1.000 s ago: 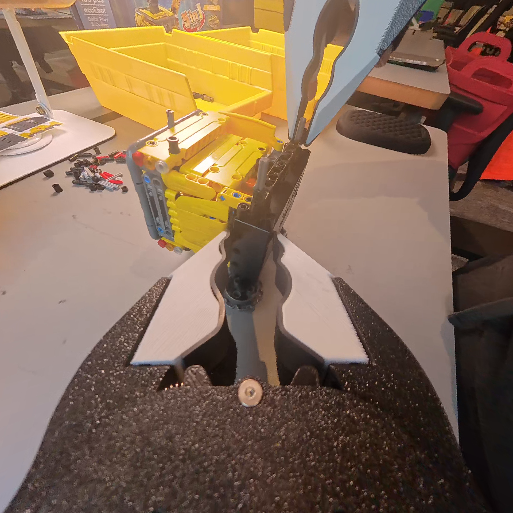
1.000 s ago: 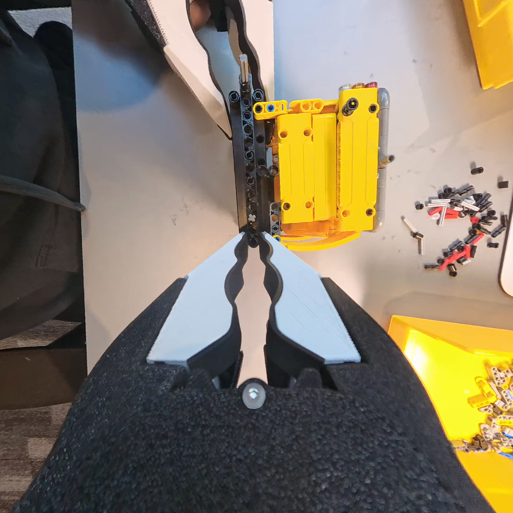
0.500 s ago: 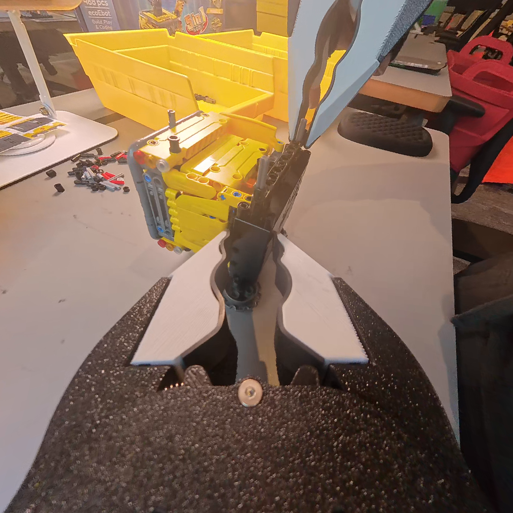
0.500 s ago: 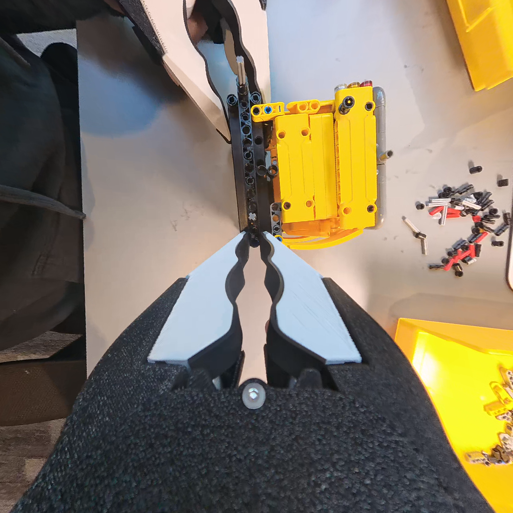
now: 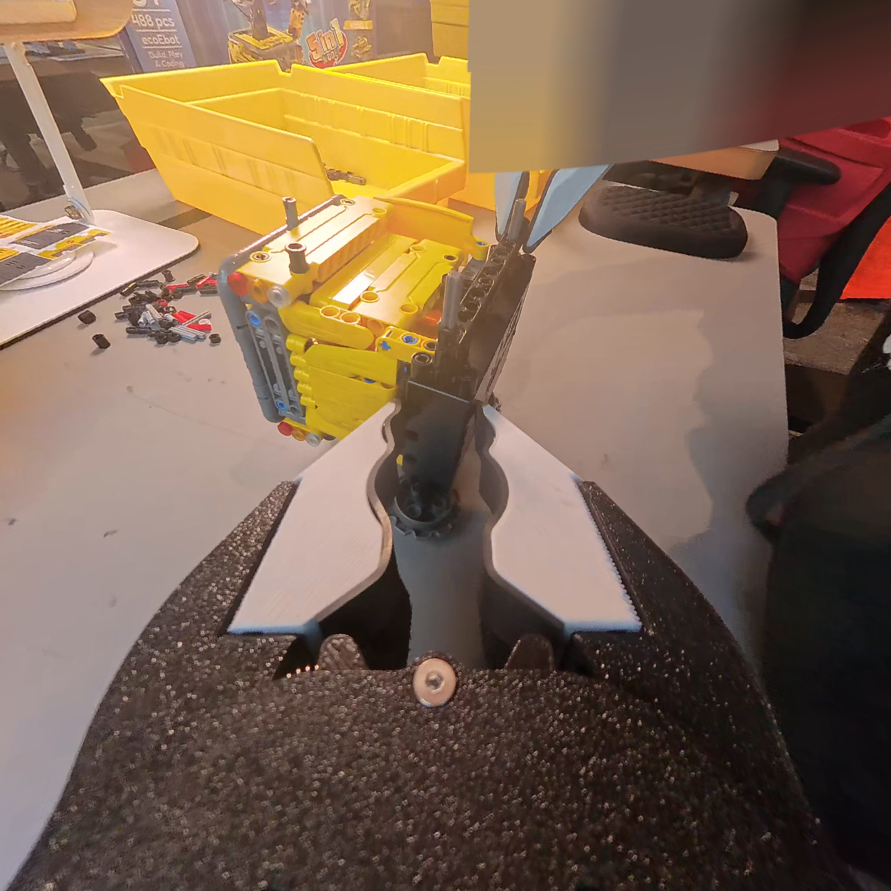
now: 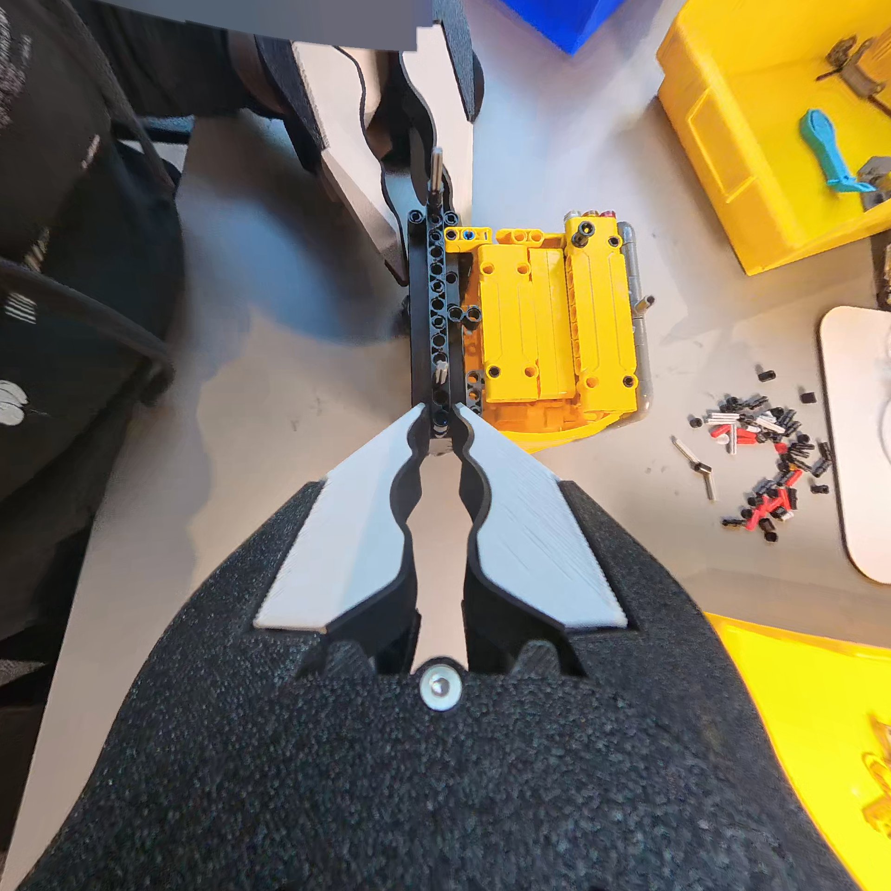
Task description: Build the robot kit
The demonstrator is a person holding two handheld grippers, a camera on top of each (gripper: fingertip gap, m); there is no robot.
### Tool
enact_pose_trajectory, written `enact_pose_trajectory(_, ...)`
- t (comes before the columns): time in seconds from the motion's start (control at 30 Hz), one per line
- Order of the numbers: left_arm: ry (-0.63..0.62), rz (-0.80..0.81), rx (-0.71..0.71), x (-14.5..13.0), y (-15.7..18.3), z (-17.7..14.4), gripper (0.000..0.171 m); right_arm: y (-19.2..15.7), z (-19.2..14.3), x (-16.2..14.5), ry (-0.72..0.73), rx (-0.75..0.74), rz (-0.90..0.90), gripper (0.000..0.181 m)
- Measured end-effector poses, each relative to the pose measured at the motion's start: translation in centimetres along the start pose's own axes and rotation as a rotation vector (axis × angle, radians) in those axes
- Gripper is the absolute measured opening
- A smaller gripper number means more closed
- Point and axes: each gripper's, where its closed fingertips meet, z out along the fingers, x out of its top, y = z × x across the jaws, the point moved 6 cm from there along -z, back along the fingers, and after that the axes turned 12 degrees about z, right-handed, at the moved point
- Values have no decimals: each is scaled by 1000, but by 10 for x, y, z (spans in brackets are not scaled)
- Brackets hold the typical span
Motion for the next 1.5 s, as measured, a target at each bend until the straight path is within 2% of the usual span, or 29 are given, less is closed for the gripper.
enact_pose_trajectory(0.37, 0, 10, -1, 1, 1, 1, 26, -1, -5, 0, 49, 11, -2, 9)
enact_pose_trajectory(0.63, 10, 20, -9, 1, 3, 0, 24, 4, -6, 2, -38, 12, 61, 7)
enact_pose_trajectory(0.97, 9, -13, -21, -1, 2, -2, 25, 7, -1, 7, -118, 157, 104, 7)
enact_pose_trajectory(1.3, 9, -23, -29, 0, 2, -2, 26, 3, -2, 10, -146, 92, 58, 7)
enact_pose_trajectory(1.5, -7, -25, -62, 7, -2, -11, 28, -1, -1, 12, -115, 40, 31, 12)
